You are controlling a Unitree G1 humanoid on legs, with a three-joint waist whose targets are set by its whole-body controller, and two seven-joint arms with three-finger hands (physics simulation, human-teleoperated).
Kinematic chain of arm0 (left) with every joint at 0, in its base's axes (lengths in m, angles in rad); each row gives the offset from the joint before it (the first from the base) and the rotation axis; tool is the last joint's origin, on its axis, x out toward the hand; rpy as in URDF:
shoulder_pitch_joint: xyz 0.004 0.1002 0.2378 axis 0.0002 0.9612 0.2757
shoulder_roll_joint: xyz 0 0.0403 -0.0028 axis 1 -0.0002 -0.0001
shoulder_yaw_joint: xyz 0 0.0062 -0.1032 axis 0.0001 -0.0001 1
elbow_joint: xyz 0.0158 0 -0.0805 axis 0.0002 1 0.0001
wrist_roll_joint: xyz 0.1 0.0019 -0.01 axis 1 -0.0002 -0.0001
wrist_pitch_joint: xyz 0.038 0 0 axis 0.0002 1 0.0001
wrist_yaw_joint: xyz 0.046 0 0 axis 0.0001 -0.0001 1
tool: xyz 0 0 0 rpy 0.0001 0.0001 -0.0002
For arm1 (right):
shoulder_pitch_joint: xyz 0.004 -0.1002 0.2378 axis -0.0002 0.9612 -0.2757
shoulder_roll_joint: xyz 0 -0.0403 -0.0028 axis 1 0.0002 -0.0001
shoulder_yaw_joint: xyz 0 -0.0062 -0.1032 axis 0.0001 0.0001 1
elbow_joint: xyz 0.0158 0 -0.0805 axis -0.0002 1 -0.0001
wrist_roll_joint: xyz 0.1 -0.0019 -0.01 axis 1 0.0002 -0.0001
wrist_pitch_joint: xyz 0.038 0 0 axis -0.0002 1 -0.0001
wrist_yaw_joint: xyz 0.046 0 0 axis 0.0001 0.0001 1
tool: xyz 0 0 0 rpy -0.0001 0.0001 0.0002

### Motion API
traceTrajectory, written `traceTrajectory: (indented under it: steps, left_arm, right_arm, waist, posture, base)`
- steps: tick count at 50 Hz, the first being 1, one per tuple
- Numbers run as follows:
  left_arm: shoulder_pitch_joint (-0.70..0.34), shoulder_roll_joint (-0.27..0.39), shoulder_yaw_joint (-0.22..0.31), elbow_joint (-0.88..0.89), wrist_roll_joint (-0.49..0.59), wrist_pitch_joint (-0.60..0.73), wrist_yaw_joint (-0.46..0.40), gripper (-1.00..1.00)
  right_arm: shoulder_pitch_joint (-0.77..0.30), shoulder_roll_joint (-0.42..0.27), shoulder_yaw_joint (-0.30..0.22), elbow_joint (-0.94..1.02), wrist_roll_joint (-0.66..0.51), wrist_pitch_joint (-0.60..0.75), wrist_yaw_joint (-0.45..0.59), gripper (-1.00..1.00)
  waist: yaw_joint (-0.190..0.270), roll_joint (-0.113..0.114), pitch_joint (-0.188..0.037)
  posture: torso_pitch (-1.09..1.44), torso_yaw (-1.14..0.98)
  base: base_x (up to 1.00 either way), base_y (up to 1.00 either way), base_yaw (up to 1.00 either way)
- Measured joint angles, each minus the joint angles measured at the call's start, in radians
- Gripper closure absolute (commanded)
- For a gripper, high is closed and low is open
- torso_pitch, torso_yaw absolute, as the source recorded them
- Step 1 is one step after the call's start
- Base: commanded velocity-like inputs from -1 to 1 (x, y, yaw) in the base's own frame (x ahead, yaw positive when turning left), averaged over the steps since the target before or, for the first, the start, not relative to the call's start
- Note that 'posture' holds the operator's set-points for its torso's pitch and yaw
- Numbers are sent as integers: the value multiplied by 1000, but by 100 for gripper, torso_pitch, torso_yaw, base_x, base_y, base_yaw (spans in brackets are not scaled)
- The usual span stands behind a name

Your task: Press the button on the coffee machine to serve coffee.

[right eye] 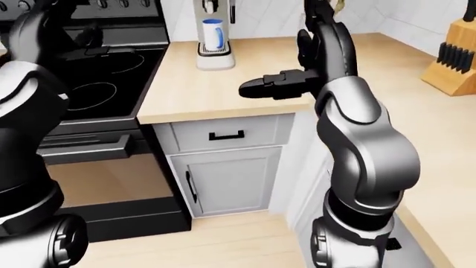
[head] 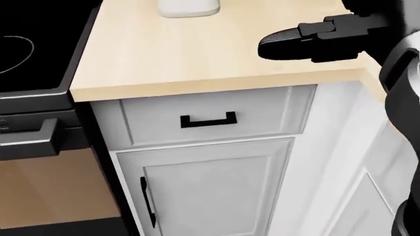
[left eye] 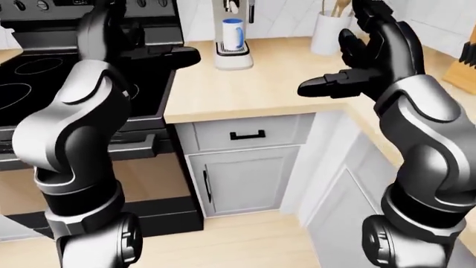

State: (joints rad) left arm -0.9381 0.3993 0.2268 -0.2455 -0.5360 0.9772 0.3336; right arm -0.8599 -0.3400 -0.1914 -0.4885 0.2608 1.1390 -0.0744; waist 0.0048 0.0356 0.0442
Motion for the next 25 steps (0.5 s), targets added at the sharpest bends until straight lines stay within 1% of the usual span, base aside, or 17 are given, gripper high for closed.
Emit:
traceTrajectory:
  steps: [6, 7, 9, 10, 11, 12, 13, 14, 16, 20, 22, 23, 24, 25]
  left_arm:
    - [-5, 0, 4, -12, -1, -6, -6, -100]
    - [-5, 0, 4, -12, 0, -5, -6, -100]
    - [-10, 0, 5, -13, 0, -2, -4, -100]
    - [-6, -8, 1, -16, 0, -2, -3, -100]
    - [-1, -12, -7, -15, -3, 1, -5, -100]
    - [0, -14, -16, -14, -6, 5, -7, -100]
    - [-1, -16, -22, -12, -10, 9, -10, -100]
    - [-2, -16, -25, -12, -13, 12, -12, -100]
    - [-4, -14, -22, -11, -14, 12, -14, -100]
    - [-10, -9, -9, -21, -8, 1, -12, -100]
    - [-13, -8, -9, -22, -6, -3, -12, -100]
    - [-14, -7, -8, -20, -5, -5, -12, -100]
    - [-8, -4, -4, -19, -4, -6, -13, -100]
    - [0, -5, 0, -15, -2, -4, -11, -100]
  right_arm:
    - [-8, -1, -5, -18, -2, -16, -4, -100]
    - [-8, -1, -4, -17, -1, -14, -4, -100]
    - [-10, -3, -3, -12, 1, -10, -4, -100]
    - [-5, -6, -7, -12, 1, -8, -4, -100]
    - [0, -6, -12, -10, 0, -4, -6, -100]
    - [6, -7, -17, -7, -3, 0, -8, -100]
    - [10, -8, -22, -4, -6, 3, -11, -100]
    - [9, -9, -23, 0, -8, 6, -13, -100]
    - [-1, -9, -20, 0, -10, 8, -15, -100]
    - [-10, -9, -15, -20, -5, -2, -13, -100]
    - [-13, -10, -15, -19, -5, -4, -13, -100]
    - [-16, -9, -13, -16, -4, -5, -13, -100]
    - [-10, -1, -9, -17, -4, -8, -13, -100]
    - [-3, 2, -1, -15, -2, -6, -11, -100]
  waist:
    - [11, -49, -5]
    - [14, -60, -5]
    - [18, -88, -7]
    - [13, -74, -1]
    - [7, -64, 7]
    - [2, -68, 12]
    - [-2, -74, 12]
    - [-5, -75, 9]
    - [-6, -64, 4]
    - [-10, -23, 9]
    - [-16, 9, 6]
    - [-15, 32, 0]
    - [-8, 20, 6]
    - [-1, 20, 14]
  posture:
    - [0, 0]
    - [0, 0]
    - [0, 0]
    - [0, 0]
    - [0, 0]
    - [0, 0]
    - [0, 0]
    - [0, 0]
    - [0, 0]
    - [0, 0]
    - [0, 0]
    - [0, 0]
    - [0, 0]
    - [0, 0]
  base:
    - [19, 2, 0]
    - [21, 0, 0]
    - [21, 0, 0]
    - [22, 0, 0]
    - [21, 0, 0]
    - [21, 0, 0]
    - [20, 0, 0]
    - [21, 0, 0]
    - [21, 0, 0]
    - [21, 0, 0]
    - [21, 0, 0]
    - [21, 0, 0]
    - [21, 0, 0]
    - [21, 0, 0]
